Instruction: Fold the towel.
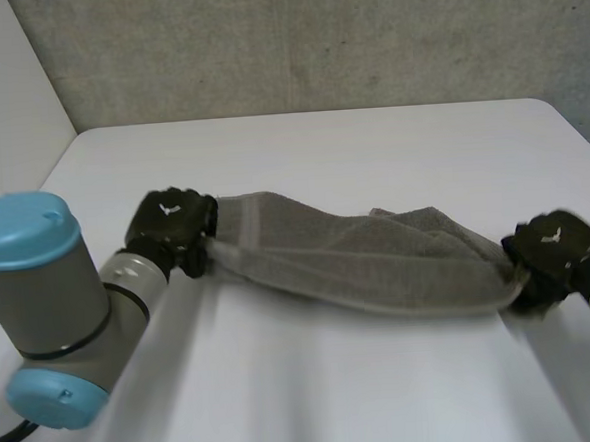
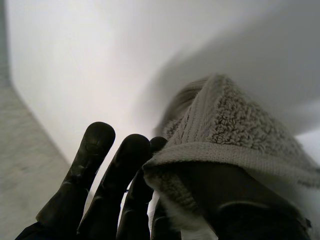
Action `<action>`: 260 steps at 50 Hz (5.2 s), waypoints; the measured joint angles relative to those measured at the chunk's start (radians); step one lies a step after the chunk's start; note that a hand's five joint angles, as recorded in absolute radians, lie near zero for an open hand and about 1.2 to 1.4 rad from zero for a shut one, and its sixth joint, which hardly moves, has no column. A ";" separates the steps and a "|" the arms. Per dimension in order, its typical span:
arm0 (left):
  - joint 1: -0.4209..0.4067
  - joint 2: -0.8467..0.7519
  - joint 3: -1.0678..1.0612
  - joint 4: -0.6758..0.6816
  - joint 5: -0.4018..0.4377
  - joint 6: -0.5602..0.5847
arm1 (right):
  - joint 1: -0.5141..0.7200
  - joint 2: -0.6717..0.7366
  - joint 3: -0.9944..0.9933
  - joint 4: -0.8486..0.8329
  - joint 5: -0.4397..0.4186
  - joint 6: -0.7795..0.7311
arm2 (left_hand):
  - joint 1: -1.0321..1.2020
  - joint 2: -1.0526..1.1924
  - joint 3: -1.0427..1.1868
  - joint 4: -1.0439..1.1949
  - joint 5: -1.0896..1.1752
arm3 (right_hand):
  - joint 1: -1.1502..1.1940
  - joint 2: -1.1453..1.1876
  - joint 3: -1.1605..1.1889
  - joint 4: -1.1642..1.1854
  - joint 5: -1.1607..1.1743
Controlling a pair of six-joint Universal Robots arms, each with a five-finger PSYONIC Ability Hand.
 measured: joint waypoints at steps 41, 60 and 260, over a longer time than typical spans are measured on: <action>0.104 -0.242 1.093 -0.122 0.002 -0.213 | 0.354 0.314 -1.147 -0.156 0.213 0.059 | 0.005 0.000 0.004 0.016 0.007 | 0.014 0.004 0.000 0.000 0.007; 0.170 -0.273 0.766 -0.201 0.147 -0.277 | 0.357 0.329 -0.877 0.387 0.110 0.052 | 0.005 0.000 0.006 0.017 0.007 | 0.014 0.004 0.000 0.000 0.014; 0.357 -0.133 0.204 -0.109 0.311 -0.070 | 0.249 0.307 -0.848 0.540 0.111 -0.154 | 0.004 0.004 0.011 0.027 0.007 | 0.033 0.012 0.005 0.005 0.017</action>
